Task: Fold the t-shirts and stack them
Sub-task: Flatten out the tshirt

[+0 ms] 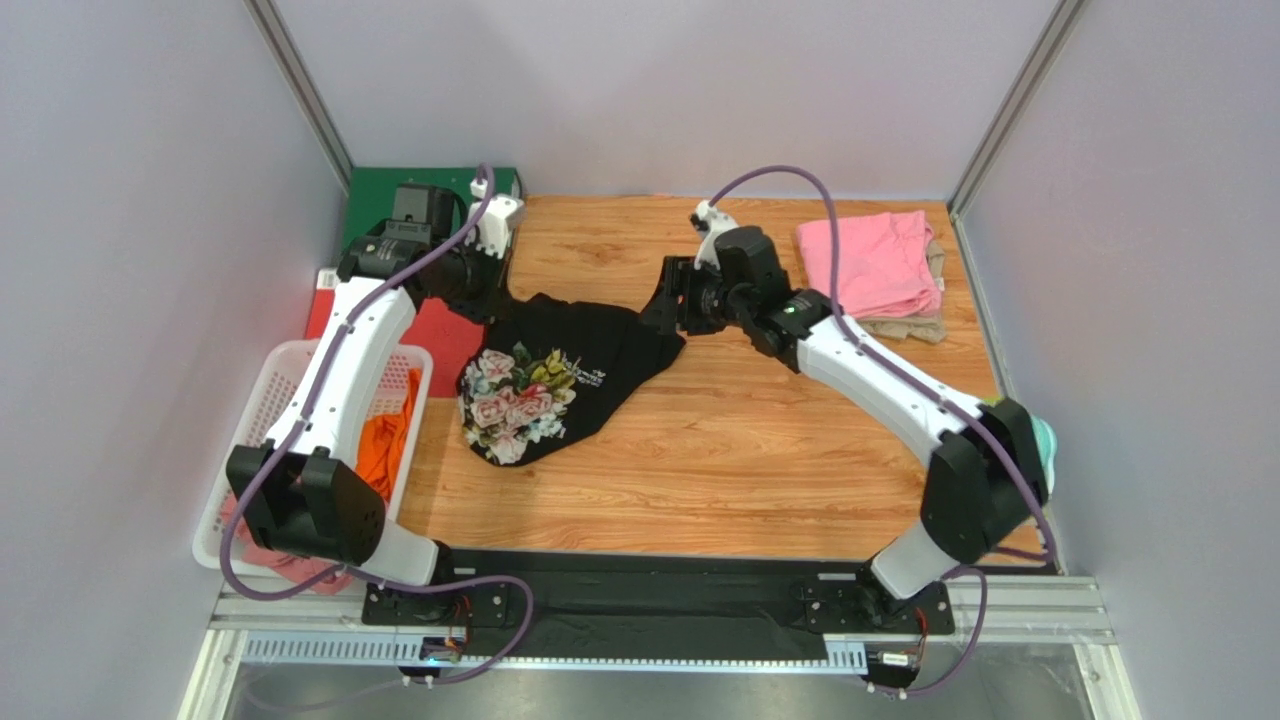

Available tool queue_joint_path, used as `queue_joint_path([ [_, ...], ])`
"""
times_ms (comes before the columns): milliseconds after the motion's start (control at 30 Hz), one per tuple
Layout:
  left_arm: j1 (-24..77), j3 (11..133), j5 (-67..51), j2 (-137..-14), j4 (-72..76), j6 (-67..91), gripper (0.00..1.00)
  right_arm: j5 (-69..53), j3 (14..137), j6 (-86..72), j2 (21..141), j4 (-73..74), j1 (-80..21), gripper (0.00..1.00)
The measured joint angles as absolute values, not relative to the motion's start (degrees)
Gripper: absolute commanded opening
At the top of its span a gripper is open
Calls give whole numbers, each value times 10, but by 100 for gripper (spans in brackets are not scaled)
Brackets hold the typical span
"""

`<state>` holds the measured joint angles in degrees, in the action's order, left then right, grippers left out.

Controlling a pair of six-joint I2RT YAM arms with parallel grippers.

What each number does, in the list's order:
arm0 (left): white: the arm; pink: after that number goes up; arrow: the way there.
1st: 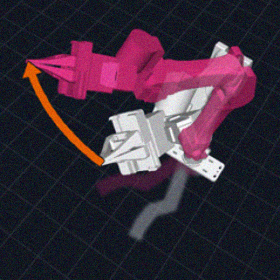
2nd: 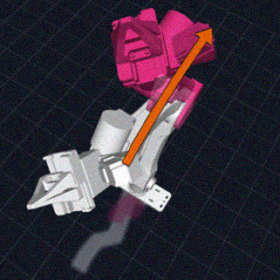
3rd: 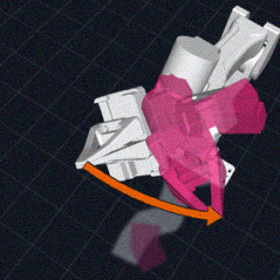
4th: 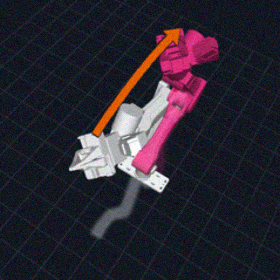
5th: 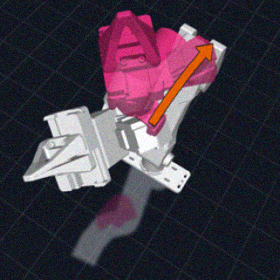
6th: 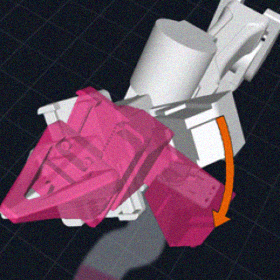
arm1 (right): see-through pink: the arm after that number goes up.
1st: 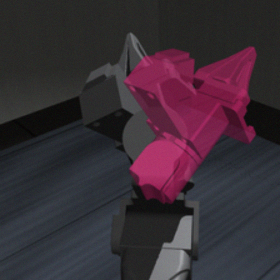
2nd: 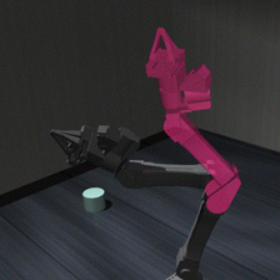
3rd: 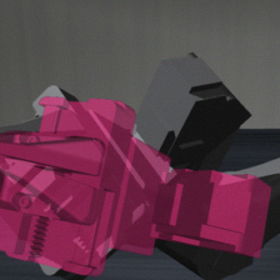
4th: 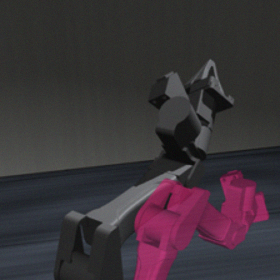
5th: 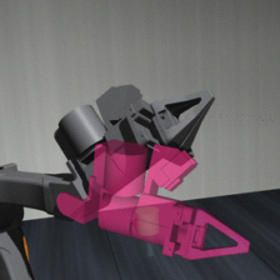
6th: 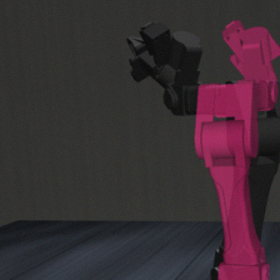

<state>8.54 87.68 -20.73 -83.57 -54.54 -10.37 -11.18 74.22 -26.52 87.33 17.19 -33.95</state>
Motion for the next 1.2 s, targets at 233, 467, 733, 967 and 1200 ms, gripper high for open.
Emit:
queue_joint_path([
  [233, 85, 860, -207, -851, -559, -110, 0, -139, 737, -278, 1037, 174, -352, 74],
  [467, 85, 847, -207, -851, -555, -115, 0, -152, 790, -278, 1132, 182, -338, 64],
  [733, 85, 844, -207, -851, -550, -119, 0, -159, 846, -276, 1190, 182, -319, 65],
  [967, 85, 839, -206, -851, -545, -122, 0, -169, 852, -272, 1213, 182, -306, 6],
  [1200, 85, 833, -199, -851, -541, -124, 0, -182, 852, -278, 1214, 181, -302, 0],
])
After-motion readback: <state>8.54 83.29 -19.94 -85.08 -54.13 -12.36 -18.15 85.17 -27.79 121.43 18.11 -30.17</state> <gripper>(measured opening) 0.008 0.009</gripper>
